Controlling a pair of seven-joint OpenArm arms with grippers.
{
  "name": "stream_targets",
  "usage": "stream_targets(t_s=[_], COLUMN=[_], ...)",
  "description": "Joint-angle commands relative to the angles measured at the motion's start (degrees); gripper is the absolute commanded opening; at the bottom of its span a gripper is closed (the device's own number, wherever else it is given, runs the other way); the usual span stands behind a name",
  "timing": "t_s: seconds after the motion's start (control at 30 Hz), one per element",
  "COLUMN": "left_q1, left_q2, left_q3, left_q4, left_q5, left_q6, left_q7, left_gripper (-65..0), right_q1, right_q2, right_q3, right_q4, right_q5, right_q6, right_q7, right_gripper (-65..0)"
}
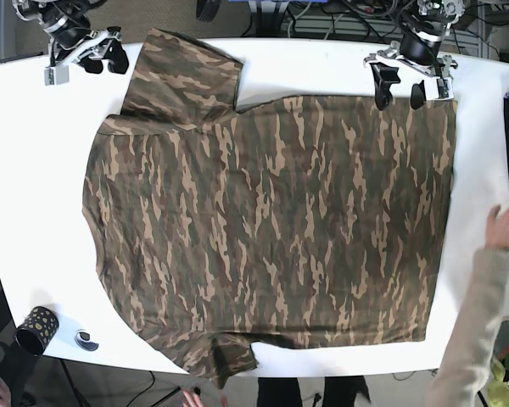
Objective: Fold the T-shirt properly
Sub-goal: 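Lower both grippers onto the camouflage shirt's shoulder corners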
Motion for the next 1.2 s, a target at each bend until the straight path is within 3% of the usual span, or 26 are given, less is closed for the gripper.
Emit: stream_targets(t_s=[0.0, 0.3, 0.63, 0.97, 1.03, 1.17], left_q1=[0.4, 0.3, -1.4, -2.2, -2.2, -2.2], left_q2=[-0.3, -0.4, -1.6, -2.7, -2.7, -2.3], left_q3=[-0.3, -0.2, -0.3, -0.3, -0.6, -4.9], left_q4=[1.1, 0.9, 0.7, 0.7, 0.9, 1.0], left_q5=[-0.3, -0.2, -0.2, -0.5, -0.6, -4.2], left_q6=[-0.3, -0.4, -0.4, -0.4, -0.4, -0.4], left_q7=[-1.1, -1.1, 0.2, 1.9, 1.9, 2.0], left_gripper=[-25.3, -25.3, -25.3, -25.3, -25.3, -25.0], right_q1=[0.0, 2.6, 0.8, 1.4, 2.1, 2.6], right_q2=[0.6, 0.0, -1.5, -2.1, -2.1, -2.0], right_q3=[0.3, 0.1, -8.8, -11.9, -11.7, -12.0], right_q4=[-0.9, -7.0, -7.1, -7.3, -7.3, -7.3], right_q5=[0.9, 0.9, 0.9, 0.9, 0.9, 0.9], right_q6=[0.29, 0.29, -0.07, -0.15, -0.15, -0.24], right_q7=[-0.8, -3.0, -3.0, -2.8, -2.8, -2.8], right_gripper=[-27.7, -27.7, -27.9, -28.7, -33.1, -53.7])
